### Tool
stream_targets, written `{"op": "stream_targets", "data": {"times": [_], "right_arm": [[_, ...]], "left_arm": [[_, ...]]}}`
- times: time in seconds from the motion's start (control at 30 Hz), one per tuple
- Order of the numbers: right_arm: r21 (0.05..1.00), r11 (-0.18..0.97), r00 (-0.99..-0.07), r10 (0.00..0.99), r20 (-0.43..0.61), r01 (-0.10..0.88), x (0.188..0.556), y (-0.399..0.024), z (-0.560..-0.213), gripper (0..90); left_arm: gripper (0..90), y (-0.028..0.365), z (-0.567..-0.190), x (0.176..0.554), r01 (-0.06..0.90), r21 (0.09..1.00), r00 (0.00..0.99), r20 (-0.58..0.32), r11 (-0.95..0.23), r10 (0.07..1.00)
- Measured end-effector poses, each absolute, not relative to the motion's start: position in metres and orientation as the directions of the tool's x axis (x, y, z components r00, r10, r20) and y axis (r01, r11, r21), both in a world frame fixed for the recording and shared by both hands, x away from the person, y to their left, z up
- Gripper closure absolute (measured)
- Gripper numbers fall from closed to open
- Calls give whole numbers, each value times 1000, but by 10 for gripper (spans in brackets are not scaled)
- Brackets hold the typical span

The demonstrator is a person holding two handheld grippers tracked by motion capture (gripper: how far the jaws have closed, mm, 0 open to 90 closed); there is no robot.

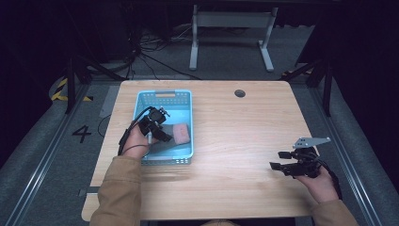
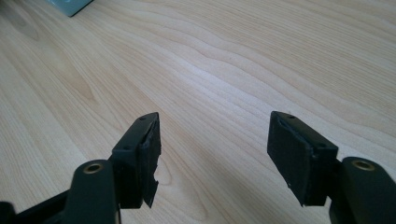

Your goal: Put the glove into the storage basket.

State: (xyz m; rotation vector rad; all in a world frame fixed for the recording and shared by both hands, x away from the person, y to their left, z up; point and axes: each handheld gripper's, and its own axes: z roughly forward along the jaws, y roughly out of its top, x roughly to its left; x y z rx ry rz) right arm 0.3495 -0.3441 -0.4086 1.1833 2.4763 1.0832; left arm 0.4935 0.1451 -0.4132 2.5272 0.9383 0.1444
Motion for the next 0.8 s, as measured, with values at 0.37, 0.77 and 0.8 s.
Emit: {"op": "stream_targets", "data": {"times": [0.37,0.77,0.8], "right_arm": [[688,417,-669,731,135,594,354,-341,-409,350],[685,468,-722,681,123,558,374,-324,-408,493],[684,472,-725,677,122,556,375,-323,-407,538]], "left_arm": [[354,153,-392,479,563,550,753,-32,-617,658],[417,150,-358,429,480,667,803,-73,-569,592],[422,148,-356,423,475,671,809,-78,-570,583]]}}
